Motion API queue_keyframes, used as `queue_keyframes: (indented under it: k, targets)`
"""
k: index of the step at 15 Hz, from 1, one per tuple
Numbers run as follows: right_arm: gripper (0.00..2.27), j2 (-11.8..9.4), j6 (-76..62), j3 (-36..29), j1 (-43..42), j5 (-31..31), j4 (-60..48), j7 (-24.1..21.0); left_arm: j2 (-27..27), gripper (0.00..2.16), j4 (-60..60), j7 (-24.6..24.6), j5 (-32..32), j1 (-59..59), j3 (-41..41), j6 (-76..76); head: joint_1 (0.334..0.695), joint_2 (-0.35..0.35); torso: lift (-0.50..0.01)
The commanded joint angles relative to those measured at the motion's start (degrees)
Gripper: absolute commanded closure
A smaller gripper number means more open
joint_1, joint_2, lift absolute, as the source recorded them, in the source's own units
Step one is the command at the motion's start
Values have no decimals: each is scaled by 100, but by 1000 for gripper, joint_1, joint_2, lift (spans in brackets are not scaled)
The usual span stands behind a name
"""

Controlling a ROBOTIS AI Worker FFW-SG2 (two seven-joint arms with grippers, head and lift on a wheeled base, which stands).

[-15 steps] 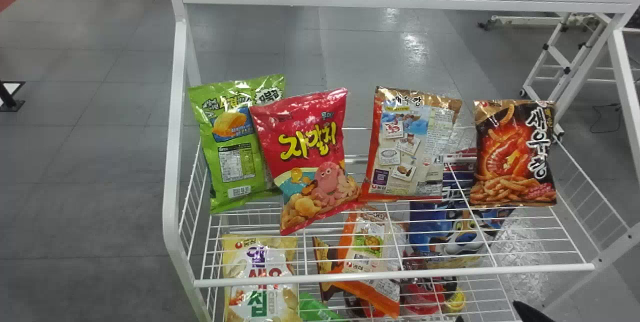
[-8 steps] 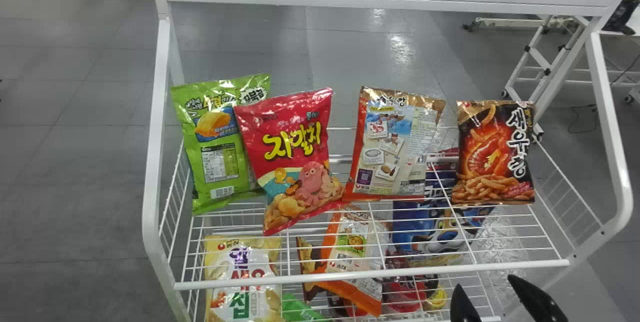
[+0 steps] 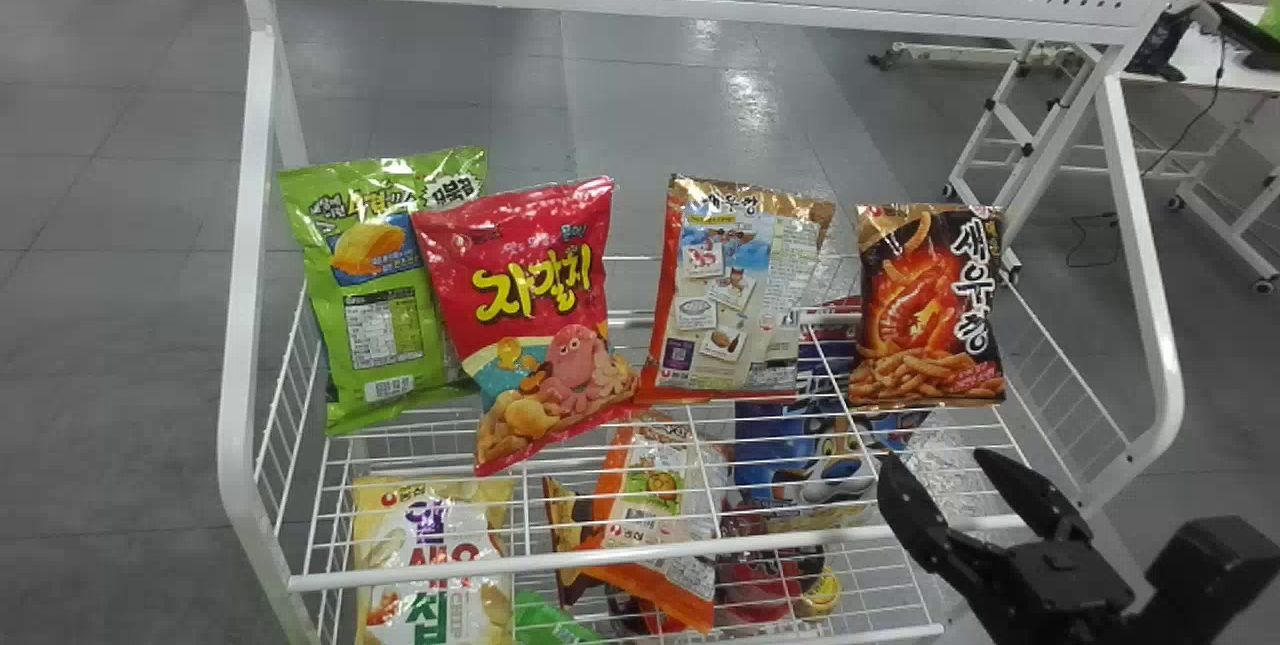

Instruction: Hold basket handle with left hand then pick spicy shrimp crackers with right hand and place into basket

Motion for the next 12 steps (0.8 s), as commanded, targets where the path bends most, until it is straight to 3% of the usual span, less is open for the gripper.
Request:
queue_keyframes:
  k: [1,5,12]
  targets:
    - [100,5,725,-262,-418,-47,-42,0,0,2148,2,-74,0,0,0,0,695,-216,-10]
    - [100,5,1674,-517,-1042,-196,11,9,27,2148,2,-74,0,0,18,18,695,-258,-10]
    - [100,5,2588,-605,-2079,-64,327,-8,35,2148,-16,-74,35,0,44,18,695,-244,-10]
